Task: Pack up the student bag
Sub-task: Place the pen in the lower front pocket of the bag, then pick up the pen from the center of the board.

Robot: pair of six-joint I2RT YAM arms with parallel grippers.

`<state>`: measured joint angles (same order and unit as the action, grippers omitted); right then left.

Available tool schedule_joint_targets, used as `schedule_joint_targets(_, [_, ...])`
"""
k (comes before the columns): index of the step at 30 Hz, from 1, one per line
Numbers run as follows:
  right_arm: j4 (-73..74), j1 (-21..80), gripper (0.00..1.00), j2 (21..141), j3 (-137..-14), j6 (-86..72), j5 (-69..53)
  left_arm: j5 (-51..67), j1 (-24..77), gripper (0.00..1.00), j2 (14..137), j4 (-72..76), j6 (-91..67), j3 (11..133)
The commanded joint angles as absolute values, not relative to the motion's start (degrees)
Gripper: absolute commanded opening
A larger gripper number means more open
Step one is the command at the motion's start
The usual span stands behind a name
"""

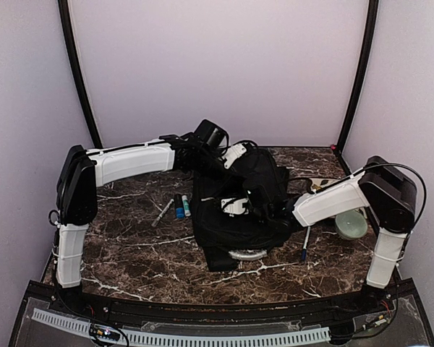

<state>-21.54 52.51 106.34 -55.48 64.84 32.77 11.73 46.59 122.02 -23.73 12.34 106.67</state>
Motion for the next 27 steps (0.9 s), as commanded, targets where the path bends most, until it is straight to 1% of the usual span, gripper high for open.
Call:
schedule_joint_targets(1, [-23.79,52.71,0.44,103.69,-54.5,63.37,33.58,17.36,47.55,0.0,114.97,-20.13,11.65,107.76])
schedule_joint_targets(8, [5.58,53.73,0.47,92.17,-56.82,53.01,19.12,17.59,46.24,0.0,114.94,-19.18,12.39,105.49])
schedule_joint_targets(13, [19.74,54.23,0.47,85.0,-58.17,47.47,8.77,20.28,45.15,0.0,113.85,-14.71,10.37,101.68])
schedule_joint_targets(16, [25.86,54.23,0.47,81.52,-58.73,44.48,6.13,22.61,44.6,0.0,114.43,-12.8,8.02,101.4])
schedule_joint_targets(20, [31.37,53.05,0.46,76.0,-55.64,43.0,5.86,22.15,44.48,0.0,115.22,-12.22,7.19,100.81])
schedule_joint_targets(27, [42.4,43.36,0.42,68.44,-52.62,43.94,0.49,22.93,44.42,0.0,115.58,-11.19,6.66,98.95])
